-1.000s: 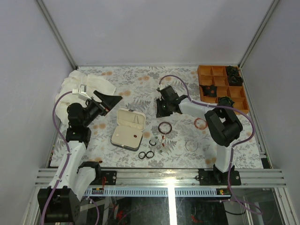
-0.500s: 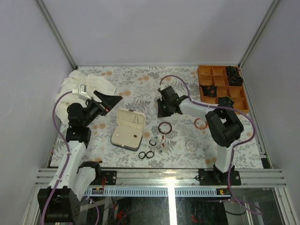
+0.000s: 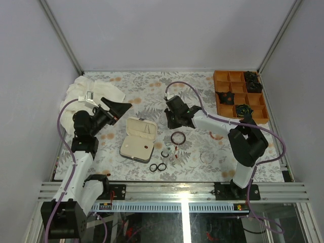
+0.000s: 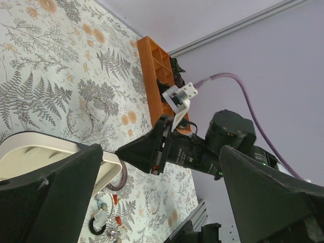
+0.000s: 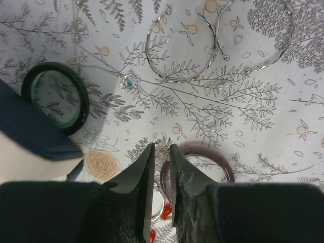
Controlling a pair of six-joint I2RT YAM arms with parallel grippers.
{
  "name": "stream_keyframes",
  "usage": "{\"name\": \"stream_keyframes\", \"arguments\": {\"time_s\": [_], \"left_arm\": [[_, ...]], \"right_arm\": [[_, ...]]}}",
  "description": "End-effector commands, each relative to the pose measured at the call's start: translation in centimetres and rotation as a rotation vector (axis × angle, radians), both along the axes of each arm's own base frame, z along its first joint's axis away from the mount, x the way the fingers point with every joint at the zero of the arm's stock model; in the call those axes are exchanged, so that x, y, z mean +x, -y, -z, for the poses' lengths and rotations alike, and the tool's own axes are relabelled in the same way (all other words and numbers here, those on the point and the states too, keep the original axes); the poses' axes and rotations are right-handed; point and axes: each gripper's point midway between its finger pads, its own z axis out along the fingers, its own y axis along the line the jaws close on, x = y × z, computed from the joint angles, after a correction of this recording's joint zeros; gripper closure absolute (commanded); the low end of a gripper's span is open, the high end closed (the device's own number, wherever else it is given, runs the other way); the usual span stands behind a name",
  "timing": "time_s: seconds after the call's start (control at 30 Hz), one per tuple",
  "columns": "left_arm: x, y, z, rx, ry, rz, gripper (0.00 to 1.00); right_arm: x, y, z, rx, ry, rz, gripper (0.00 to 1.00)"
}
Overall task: Organize the mixed jewelry
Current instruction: Pick up the jewelry from the center of the board.
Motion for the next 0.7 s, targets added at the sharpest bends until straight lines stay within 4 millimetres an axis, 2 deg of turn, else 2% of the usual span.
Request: {"name": "stream_keyframes", "arguments": {"time_s": [0.0, 0.27, 0.33, 0.37, 0.67], "left_arm": [[0.5, -0.5, -1.9, -0.011, 0.073, -0.018, 0.00], [0.6, -1.3, -2.6, -0.013, 0.072, -0.048, 0.00], [0.7, -1.5, -2.8, -0.011, 0.069, -0.059, 0.00], [0.7, -1.7, -2.8, -0.011, 0.065, -0.064, 0.00], [0.9, -3.0, -4.0, -0.055, 0.077, -0.094, 0.00]], "right_arm": [[-0.5, -0.4, -3.3, -0.033, 0.117, -0.026, 0.79], [-2.5, -1.3, -5.4, -0.056, 0.193, -0.077, 0.79], [-3.3, -1.6, -5.4, -0.074, 0.201, -0.094, 0.79], [-3.5, -1.7, -6.6, -0.067, 0.229, -0.099, 0.79], [-6.3, -2.4, -9.0, -0.127, 0.320, -0.142, 0.79]]}}
